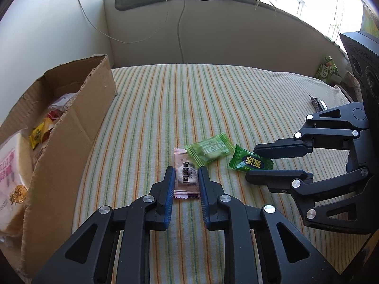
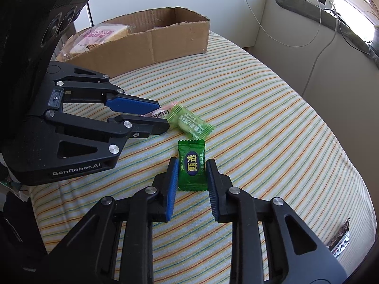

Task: Organize snacks
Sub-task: 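Grasp the pink candy with left tool while right tool grasps dark green candy, then carry the pink candy with left tool while right tool carries dark green candy to box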

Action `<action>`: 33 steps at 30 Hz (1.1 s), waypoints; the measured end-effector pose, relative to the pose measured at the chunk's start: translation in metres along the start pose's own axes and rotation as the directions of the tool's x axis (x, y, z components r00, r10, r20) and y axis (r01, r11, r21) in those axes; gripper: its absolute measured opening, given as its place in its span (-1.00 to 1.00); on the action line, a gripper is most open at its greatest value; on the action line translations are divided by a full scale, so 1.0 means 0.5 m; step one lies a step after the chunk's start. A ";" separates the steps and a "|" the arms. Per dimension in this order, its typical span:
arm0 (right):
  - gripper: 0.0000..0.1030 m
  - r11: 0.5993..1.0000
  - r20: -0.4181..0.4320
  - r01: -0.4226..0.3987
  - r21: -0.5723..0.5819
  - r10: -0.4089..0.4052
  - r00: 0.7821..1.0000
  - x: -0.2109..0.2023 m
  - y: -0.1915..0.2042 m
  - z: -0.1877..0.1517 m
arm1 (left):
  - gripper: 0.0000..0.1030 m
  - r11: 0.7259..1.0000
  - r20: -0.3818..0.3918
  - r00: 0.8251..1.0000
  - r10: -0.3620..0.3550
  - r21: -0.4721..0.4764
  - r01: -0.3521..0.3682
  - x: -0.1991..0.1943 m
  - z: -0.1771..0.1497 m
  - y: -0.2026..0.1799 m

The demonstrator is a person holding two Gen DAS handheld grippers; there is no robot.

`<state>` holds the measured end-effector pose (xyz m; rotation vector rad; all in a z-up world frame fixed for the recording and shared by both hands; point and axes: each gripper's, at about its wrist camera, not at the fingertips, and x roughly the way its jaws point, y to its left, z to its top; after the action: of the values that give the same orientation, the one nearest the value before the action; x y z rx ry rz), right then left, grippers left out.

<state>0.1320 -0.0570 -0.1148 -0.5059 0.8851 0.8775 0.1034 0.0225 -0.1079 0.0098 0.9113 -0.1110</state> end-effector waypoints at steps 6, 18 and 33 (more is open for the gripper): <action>-0.53 0.999 0.017 -0.004 0.041 0.003 1.000 -0.010 -0.007 -0.004 | -0.65 0.999 0.018 1.000 0.009 -0.041 -0.008 -0.023 -0.013 0.027; -0.54 0.998 0.078 0.027 0.057 -0.032 0.996 -0.064 0.016 0.029 | -0.65 0.996 0.129 0.992 0.018 -0.084 -0.007 -0.112 -0.011 0.063; -0.54 0.999 0.176 0.016 0.045 -0.023 0.984 -0.075 0.058 0.177 | -0.65 0.983 0.231 0.967 0.110 -0.166 -0.072 -0.194 0.007 0.196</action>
<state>0.1354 0.0046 -0.0355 -0.3917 0.7343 0.8692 0.0571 0.1286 -0.0328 -0.1060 0.6748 0.0451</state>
